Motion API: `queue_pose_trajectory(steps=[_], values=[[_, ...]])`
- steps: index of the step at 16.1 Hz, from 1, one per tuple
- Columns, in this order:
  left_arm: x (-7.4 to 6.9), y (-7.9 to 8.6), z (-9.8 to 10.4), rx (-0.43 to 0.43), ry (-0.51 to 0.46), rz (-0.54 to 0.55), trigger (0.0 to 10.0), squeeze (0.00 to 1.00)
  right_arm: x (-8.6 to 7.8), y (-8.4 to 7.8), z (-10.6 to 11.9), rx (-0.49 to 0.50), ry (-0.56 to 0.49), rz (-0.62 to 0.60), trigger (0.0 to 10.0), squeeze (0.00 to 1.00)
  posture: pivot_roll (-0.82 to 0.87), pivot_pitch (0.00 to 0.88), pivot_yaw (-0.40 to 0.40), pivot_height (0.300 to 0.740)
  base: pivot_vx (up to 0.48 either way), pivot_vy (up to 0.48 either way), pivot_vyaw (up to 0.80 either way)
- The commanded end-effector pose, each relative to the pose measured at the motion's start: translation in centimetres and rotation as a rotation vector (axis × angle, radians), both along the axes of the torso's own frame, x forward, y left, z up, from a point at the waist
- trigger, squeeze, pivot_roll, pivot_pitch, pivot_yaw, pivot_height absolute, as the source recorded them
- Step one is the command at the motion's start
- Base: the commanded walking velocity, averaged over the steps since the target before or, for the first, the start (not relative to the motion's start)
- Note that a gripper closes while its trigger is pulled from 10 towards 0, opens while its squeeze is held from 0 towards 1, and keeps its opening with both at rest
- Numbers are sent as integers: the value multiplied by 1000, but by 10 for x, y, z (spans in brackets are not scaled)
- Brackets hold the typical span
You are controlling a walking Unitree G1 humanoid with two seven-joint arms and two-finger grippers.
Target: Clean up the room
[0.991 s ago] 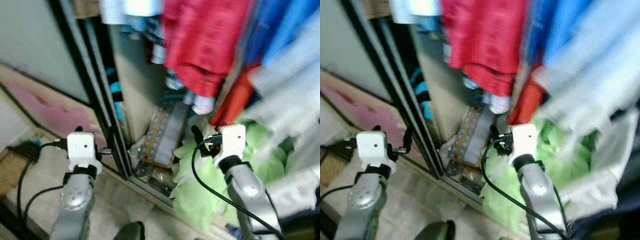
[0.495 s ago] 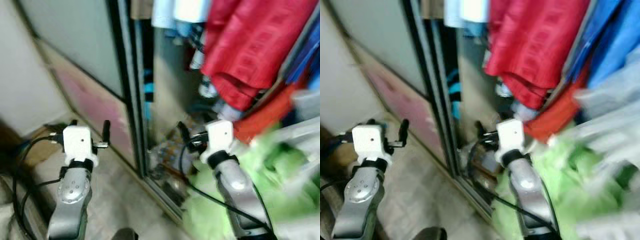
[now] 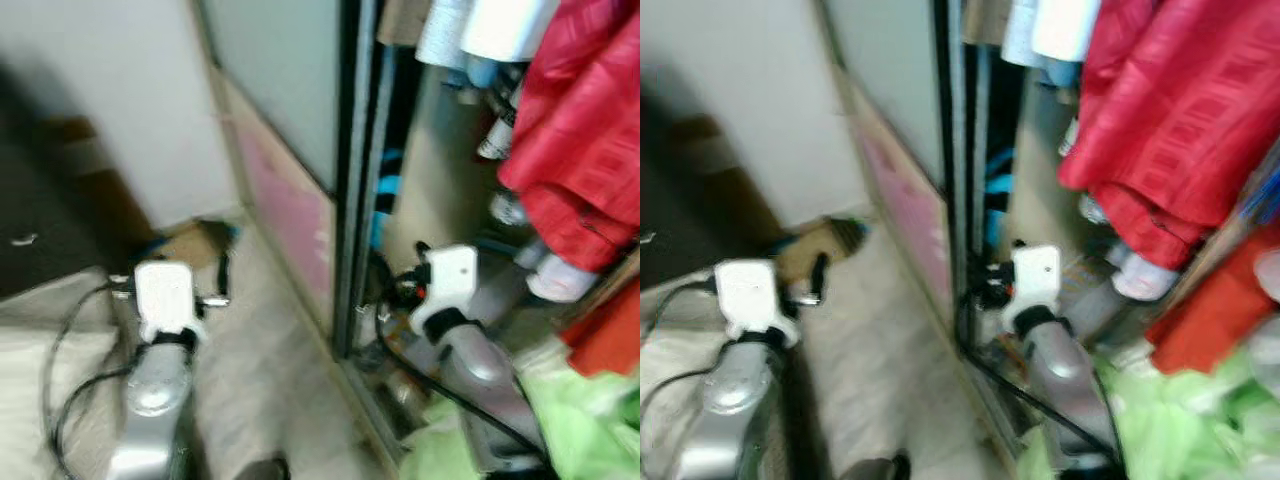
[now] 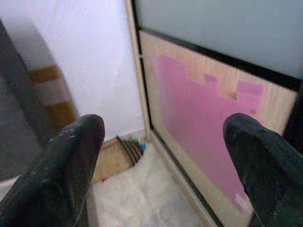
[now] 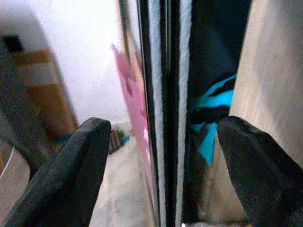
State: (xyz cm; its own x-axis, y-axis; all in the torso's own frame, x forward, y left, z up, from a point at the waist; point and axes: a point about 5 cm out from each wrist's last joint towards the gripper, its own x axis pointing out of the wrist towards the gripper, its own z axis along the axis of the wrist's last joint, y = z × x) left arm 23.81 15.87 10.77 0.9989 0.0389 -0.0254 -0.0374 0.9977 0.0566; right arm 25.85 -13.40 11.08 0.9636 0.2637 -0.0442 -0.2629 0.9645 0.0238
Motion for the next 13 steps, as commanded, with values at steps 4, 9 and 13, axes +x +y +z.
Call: queue_pose_trajectory(steps=[4, 9, 13], values=[[1, 6, 2, 45, 7, 13, 10000, 0, 3, 0, 1, 38, 26, -13, 10000, 0, -20, 36, 7, 740, 0, 0, 800], [1, 6, 3, 43, 12, 15, 10000, 0, 2, 6, 0, 43, 45, 46, 10000, 0, -18, 29, 3, 740, 0, 0, 800], [-17, 17, 6, 53, 7, 49, 10000, 0, -7, -16, 3, 27, 16, -108, 10000, 0, -21, 26, 7, 740, 0, 0, 800]])
